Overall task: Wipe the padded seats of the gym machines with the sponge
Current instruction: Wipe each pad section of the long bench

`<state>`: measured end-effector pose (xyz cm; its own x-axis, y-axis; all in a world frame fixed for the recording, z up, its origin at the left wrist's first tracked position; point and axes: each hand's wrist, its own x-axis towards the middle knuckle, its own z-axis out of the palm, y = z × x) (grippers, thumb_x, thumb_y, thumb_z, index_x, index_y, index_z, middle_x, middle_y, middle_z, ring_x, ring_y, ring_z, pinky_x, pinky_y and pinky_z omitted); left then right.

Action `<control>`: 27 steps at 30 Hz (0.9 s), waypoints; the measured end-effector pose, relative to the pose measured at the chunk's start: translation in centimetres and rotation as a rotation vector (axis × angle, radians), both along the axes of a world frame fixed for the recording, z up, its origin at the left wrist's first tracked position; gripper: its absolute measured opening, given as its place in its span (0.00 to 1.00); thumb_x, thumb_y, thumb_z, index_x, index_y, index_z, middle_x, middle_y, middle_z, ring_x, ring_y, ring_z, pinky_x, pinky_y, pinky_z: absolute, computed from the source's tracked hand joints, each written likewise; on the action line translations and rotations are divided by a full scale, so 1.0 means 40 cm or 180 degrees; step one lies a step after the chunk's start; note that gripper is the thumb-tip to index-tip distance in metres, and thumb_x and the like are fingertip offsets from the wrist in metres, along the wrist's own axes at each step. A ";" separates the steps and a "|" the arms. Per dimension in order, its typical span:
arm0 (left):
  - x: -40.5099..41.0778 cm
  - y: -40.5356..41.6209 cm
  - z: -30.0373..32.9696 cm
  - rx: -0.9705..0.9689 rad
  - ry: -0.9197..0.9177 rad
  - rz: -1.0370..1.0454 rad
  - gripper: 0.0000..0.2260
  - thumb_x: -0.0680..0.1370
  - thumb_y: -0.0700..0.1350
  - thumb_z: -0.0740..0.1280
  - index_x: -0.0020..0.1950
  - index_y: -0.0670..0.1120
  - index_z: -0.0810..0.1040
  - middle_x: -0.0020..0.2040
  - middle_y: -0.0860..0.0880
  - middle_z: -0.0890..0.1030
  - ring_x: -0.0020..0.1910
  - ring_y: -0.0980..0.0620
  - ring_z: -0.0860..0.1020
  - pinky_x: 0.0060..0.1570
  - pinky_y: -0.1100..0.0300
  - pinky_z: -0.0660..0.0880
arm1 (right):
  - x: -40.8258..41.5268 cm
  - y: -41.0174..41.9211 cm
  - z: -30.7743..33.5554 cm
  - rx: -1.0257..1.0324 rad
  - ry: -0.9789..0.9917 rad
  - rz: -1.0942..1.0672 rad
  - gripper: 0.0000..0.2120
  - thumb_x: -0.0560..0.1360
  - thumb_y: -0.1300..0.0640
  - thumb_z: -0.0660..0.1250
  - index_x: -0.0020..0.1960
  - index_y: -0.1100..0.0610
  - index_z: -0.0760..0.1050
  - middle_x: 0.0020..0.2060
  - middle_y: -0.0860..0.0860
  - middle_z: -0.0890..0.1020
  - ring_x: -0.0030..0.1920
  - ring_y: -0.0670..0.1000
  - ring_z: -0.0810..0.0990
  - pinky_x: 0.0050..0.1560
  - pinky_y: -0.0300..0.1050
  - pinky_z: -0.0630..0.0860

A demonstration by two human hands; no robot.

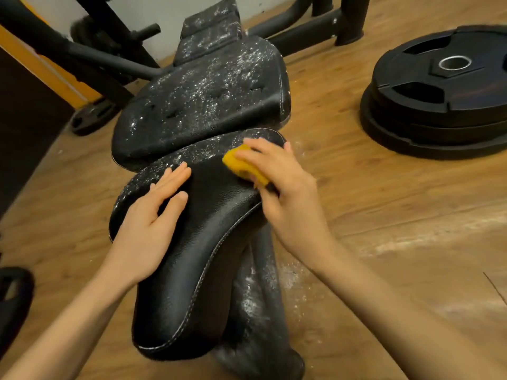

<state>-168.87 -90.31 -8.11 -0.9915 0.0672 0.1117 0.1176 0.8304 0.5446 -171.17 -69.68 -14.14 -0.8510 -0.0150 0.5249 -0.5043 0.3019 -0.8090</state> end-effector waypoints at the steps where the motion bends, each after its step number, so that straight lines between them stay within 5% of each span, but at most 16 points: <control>1: 0.000 0.001 0.002 -0.0024 -0.0013 0.0002 0.19 0.82 0.43 0.60 0.73 0.54 0.70 0.73 0.64 0.67 0.73 0.69 0.59 0.71 0.74 0.52 | -0.031 0.007 0.010 -0.0252 -0.0138 -0.0196 0.19 0.74 0.69 0.63 0.62 0.57 0.78 0.65 0.52 0.77 0.68 0.50 0.73 0.76 0.55 0.55; 10: 0.005 0.003 0.013 -0.0185 -0.0035 -0.0096 0.20 0.81 0.49 0.60 0.74 0.52 0.68 0.75 0.60 0.65 0.75 0.63 0.60 0.74 0.67 0.53 | 0.041 0.028 -0.040 -0.0029 0.0293 0.0197 0.22 0.73 0.70 0.59 0.64 0.58 0.77 0.68 0.53 0.74 0.73 0.53 0.66 0.77 0.55 0.53; 14: 0.008 0.021 0.025 -0.0324 0.0049 -0.0267 0.19 0.82 0.49 0.59 0.74 0.53 0.68 0.75 0.61 0.65 0.76 0.61 0.59 0.75 0.61 0.53 | -0.071 0.047 0.002 -0.0910 -0.0396 -0.0127 0.15 0.77 0.64 0.64 0.62 0.54 0.78 0.63 0.49 0.79 0.66 0.48 0.74 0.72 0.57 0.62; 18: 0.012 0.035 0.029 -0.0009 -0.0032 -0.0114 0.20 0.80 0.58 0.56 0.72 0.56 0.70 0.73 0.64 0.68 0.74 0.64 0.62 0.73 0.65 0.54 | 0.061 0.010 -0.052 -0.1271 -0.0220 -0.0153 0.19 0.73 0.61 0.73 0.64 0.59 0.77 0.70 0.51 0.73 0.73 0.49 0.66 0.71 0.57 0.66; 21: 0.020 0.048 0.026 -0.0050 -0.0006 -0.0195 0.22 0.78 0.58 0.57 0.71 0.56 0.71 0.72 0.64 0.69 0.74 0.63 0.62 0.73 0.64 0.55 | 0.095 0.005 -0.076 -0.2225 -0.0228 -0.0028 0.18 0.71 0.66 0.73 0.60 0.59 0.79 0.67 0.50 0.76 0.69 0.49 0.72 0.64 0.56 0.75; 24: 0.012 0.056 0.029 -0.0108 -0.0017 -0.0118 0.20 0.78 0.53 0.59 0.71 0.56 0.72 0.71 0.66 0.70 0.73 0.65 0.63 0.72 0.67 0.55 | -0.006 0.028 -0.056 -0.3079 -0.0767 -0.0138 0.14 0.73 0.64 0.71 0.58 0.54 0.81 0.59 0.47 0.81 0.62 0.44 0.78 0.61 0.45 0.76; 27: 0.012 0.059 0.032 -0.0221 -0.0006 -0.0086 0.21 0.78 0.52 0.59 0.71 0.57 0.72 0.71 0.66 0.70 0.72 0.66 0.63 0.71 0.68 0.55 | -0.112 0.049 -0.052 -0.3763 -0.1761 0.0158 0.13 0.75 0.62 0.70 0.59 0.56 0.81 0.53 0.50 0.85 0.56 0.48 0.82 0.62 0.47 0.76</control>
<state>-168.37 -87.96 -6.82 -0.9894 0.1015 0.1038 0.1395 0.8628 0.4859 -175.63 -67.71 -16.20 -0.9690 0.1744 -0.1751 -0.0114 -0.7393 -0.6733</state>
